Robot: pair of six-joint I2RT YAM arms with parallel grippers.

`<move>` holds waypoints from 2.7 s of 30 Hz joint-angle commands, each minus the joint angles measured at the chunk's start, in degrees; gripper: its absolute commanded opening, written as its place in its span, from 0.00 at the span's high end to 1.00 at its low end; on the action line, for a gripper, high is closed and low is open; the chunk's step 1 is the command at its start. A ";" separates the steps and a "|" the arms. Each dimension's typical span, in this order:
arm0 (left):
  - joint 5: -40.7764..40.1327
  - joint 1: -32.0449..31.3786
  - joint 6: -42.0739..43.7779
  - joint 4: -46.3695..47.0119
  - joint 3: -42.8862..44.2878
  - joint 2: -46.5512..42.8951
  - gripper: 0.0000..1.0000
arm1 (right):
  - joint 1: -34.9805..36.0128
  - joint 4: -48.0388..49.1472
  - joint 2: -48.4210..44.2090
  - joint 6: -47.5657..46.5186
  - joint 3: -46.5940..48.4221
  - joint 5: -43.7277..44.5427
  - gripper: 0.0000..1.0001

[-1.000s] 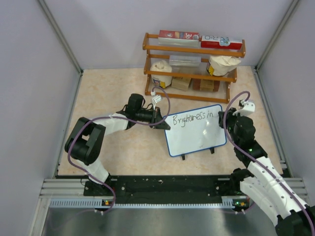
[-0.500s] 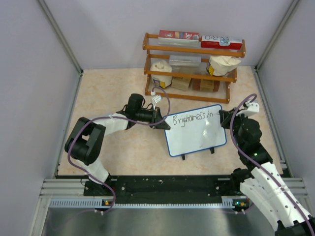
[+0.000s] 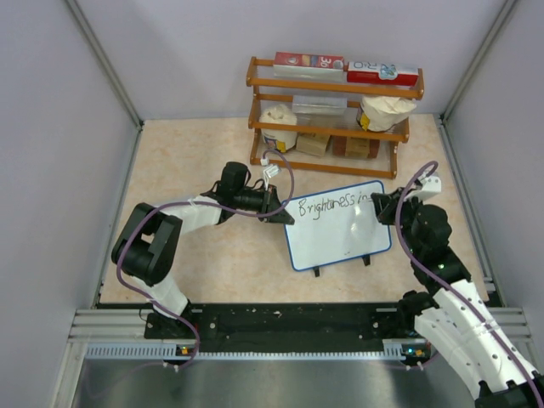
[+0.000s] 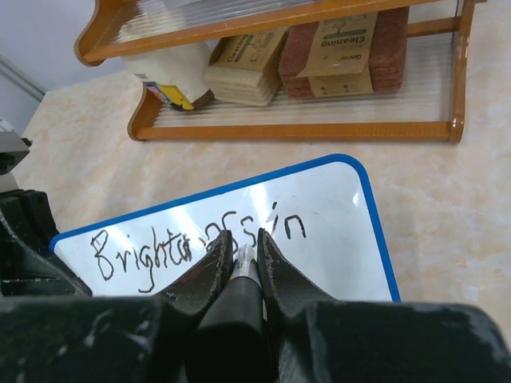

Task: Write a sentence on the whiteboard
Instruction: Write with the whiteboard marker on the whiteboard.

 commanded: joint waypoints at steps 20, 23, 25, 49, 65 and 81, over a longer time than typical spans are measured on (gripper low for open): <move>-9.57 -0.74 8.10 -3.33 -1.28 1.34 1.00 | 20.03 14.08 7.79 -5.84 1.62 -2.48 1.00; -9.39 -0.83 8.01 -3.25 -1.10 1.43 1.00 | 21.44 16.28 8.05 -6.19 1.18 -3.18 1.00; -9.48 -0.74 8.01 -3.25 -1.28 1.25 1.00 | 21.62 16.55 8.49 -5.93 1.09 -3.28 1.00; -9.57 -0.92 7.93 -2.98 -1.19 1.43 1.00 | 32.25 17.79 12.44 -7.51 -0.14 2.43 1.00; -9.57 -0.92 7.93 -2.98 -1.28 1.34 1.00 | 36.21 15.41 13.50 -4.26 -3.13 4.28 1.00; -9.48 -0.92 8.01 -3.07 -1.19 1.52 1.00 | 36.21 17.78 16.84 -3.47 -3.13 7.27 1.00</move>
